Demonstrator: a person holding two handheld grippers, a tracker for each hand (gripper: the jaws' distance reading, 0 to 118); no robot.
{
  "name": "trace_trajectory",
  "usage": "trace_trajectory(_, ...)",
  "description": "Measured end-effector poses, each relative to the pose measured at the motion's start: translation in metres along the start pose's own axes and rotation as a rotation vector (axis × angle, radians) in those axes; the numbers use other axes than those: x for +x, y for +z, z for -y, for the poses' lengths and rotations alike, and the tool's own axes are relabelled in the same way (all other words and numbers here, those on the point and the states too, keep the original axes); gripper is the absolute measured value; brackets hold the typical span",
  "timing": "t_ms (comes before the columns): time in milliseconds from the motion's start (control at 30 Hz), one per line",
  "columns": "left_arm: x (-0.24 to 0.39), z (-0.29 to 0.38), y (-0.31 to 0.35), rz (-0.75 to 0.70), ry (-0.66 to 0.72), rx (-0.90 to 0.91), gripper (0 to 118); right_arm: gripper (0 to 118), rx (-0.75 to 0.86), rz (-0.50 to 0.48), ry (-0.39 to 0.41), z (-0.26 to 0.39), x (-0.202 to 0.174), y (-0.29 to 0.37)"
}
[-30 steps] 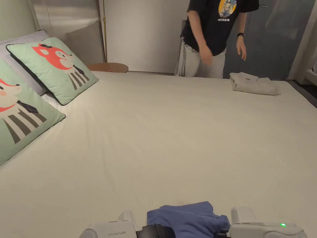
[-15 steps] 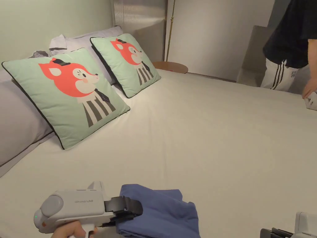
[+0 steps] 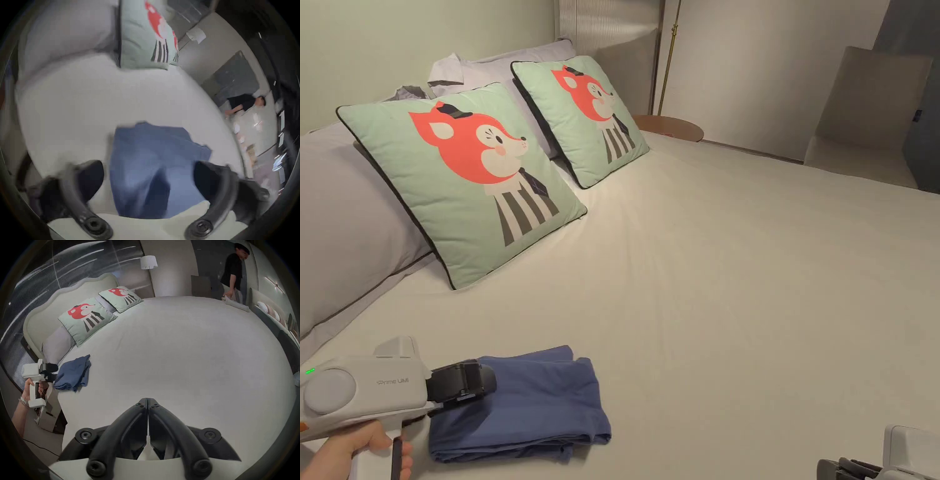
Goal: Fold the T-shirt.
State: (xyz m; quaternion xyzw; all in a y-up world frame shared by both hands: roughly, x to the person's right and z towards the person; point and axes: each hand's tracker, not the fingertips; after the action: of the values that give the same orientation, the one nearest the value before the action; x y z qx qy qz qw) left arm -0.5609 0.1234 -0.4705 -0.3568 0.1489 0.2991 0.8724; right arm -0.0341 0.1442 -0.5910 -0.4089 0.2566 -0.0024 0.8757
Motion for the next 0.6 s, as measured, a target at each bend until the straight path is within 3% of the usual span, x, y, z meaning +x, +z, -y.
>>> trace_trajectory(133, 0.046, 0.004, 0.036, -0.119, -0.171, 0.202, 110, 1, 0.034, 0.032, 0.013, -0.001, 0.010, 0.017)
trace_trajectory(267, 0.098, 0.014, 0.068, -0.007, -0.234, 0.222, 108, 1, 0.081, 0.071, -0.014, 0.000, 0.023, 0.035)
trace_trajectory(300, 0.104, 0.015, 0.070, 0.032, -0.244, 0.206, 100, 1, 0.091, 0.077, -0.021, 0.001, 0.026, 0.039)
trace_trajectory(433, 0.160, 0.036, 0.062, 0.106, -0.287, 0.106, 1, 1, 0.123, 0.112, -0.040, 0.007, 0.039, 0.059)
trace_trajectory(600, 0.238, 0.072, 0.044, 0.140, -0.415, 0.100, 0, 1, 0.220, 0.212, -0.046, 0.014, 0.056, 0.096)
